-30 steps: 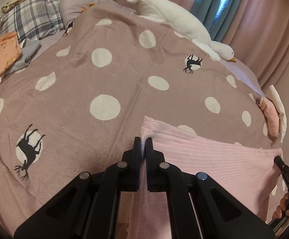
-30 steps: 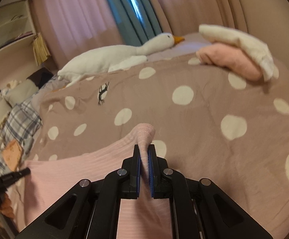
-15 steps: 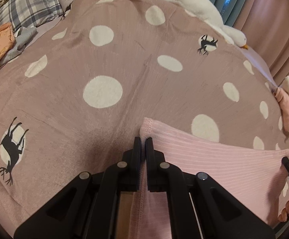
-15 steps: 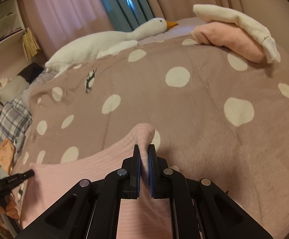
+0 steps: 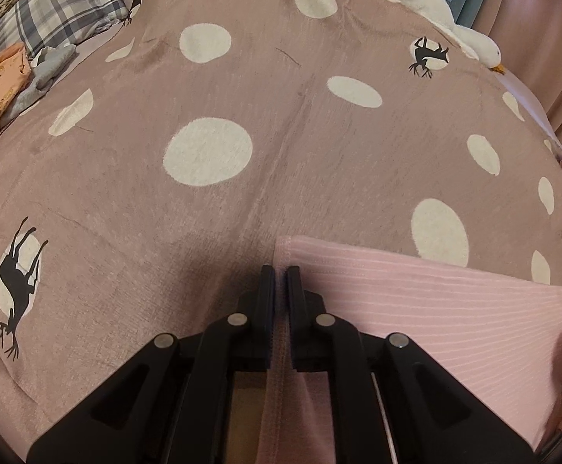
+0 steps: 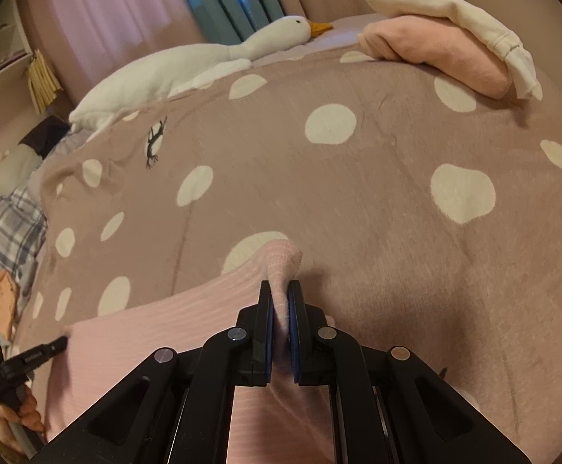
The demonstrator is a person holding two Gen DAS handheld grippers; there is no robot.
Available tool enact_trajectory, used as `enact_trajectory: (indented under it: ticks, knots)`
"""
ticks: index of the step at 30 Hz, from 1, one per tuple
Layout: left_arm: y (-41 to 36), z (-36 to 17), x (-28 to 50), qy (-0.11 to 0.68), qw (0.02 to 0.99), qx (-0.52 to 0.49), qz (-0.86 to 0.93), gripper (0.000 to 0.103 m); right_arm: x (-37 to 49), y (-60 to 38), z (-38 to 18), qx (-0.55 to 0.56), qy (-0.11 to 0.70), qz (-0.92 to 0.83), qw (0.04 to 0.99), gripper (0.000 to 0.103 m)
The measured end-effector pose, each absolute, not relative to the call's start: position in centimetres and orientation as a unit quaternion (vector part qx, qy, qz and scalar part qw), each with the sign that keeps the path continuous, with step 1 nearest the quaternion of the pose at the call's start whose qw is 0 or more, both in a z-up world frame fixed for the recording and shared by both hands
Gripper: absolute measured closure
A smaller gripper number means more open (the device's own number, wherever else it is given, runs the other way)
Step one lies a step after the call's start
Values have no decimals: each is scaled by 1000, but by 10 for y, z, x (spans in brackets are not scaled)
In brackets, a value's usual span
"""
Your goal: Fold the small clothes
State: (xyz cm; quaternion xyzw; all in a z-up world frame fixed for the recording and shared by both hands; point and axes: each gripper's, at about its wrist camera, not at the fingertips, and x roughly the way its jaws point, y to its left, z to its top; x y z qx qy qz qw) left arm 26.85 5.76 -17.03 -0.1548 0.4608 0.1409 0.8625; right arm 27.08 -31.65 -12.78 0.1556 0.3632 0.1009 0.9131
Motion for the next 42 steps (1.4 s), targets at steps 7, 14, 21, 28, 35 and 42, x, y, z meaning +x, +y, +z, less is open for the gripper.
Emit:
enact_trajectory:
  ticks: [7,14,21,28,35,42]
  knots:
    - [57,-172,272,470,858,-149,142,93,275,-317,-133,155,379,94,908,95]
    - [57,-174,274,477,855,-146,140,93,278,-318,-138,155,394,87,902,95]
    - [58,-174,275,477,855,-147,140,93,282,-320,-144,156,409,81,895,95]
    - [59,-175,275,479,853,-153,137,93,284,-322,-149,156,421,76,890,95]
    - [59,-175,275,479,853,-156,136,92,286,-322,-152,154,427,72,888,95]
    - [59,-176,276,479,853,-154,136,93,287,-321,-153,157,430,73,886,95]
